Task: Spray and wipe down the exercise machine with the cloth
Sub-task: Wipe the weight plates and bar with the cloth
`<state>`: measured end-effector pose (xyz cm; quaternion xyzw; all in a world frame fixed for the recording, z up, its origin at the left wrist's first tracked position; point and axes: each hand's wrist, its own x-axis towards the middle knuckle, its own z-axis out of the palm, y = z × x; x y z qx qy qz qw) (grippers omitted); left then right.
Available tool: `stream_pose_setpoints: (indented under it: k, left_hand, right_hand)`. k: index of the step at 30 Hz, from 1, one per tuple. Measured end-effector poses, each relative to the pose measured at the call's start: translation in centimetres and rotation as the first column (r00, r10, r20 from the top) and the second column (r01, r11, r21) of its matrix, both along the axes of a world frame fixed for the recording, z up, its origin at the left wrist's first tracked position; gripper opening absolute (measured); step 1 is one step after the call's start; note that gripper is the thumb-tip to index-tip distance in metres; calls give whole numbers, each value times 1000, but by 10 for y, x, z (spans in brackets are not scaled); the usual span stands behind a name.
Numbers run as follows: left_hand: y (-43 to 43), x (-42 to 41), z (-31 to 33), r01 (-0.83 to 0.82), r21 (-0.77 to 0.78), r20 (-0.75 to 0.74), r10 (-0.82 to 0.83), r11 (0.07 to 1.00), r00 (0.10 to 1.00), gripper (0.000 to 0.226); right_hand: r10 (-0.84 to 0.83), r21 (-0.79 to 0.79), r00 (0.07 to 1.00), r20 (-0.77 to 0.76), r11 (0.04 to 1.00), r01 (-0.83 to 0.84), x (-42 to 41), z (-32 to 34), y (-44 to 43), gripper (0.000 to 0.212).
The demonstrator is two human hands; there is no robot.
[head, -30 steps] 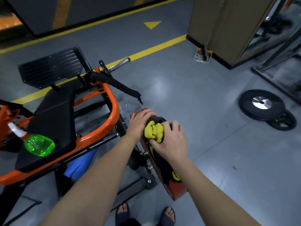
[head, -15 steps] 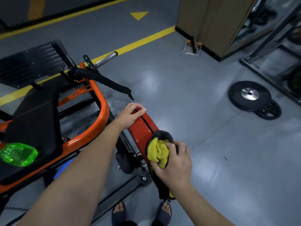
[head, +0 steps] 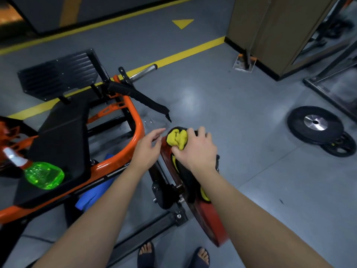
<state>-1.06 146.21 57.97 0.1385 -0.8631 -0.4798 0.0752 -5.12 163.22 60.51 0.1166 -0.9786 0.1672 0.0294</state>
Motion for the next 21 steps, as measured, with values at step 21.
stream_pose_setpoints:
  k: [21]
  left_hand:
    - [56,-24,-8,309,-279,152,-276,909,949,44]
  right_hand:
    - [-55,-165,984,-169,986,27,59,-21,61,59]
